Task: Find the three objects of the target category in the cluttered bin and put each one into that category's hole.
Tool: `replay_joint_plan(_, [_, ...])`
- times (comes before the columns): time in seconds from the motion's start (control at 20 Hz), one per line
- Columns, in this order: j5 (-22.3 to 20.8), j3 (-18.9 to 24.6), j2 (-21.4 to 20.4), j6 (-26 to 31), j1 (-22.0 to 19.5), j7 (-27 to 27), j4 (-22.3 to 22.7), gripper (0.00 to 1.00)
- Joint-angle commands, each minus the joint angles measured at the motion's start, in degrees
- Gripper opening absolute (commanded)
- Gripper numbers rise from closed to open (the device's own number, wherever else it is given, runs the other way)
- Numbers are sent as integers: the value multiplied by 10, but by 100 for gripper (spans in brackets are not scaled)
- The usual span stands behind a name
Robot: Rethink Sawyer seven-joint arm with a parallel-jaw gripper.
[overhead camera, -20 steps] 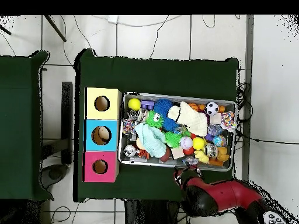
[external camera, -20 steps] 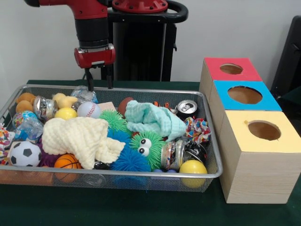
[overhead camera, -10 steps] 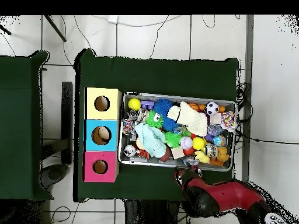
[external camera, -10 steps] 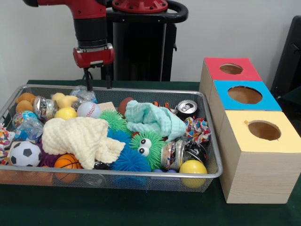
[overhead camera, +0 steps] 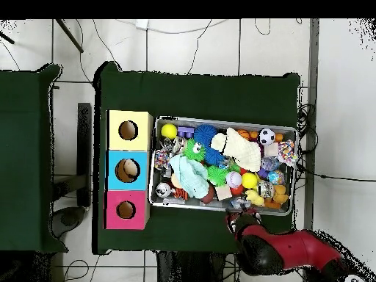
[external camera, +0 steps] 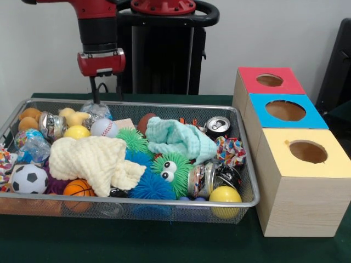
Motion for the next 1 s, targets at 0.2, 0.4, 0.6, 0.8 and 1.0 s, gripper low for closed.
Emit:
replay_joint_plan(0.2, [32, 69, -36, 76, -24, -28, -19, 100])
replay_joint_plan(0.4, [26, 65, -33, 72, -18, -21, -25, 100])
replay_joint_plan(0.6, [13, 47, -25, 58, -3, -5, -30, 100])
replay_joint_plan(0.8, [-8, 19, -4, 33, 16, 16, -41, 100])
replay_joint_plan(1.0, [-43, -11, 55, -5, 28, 26, -78, 100])
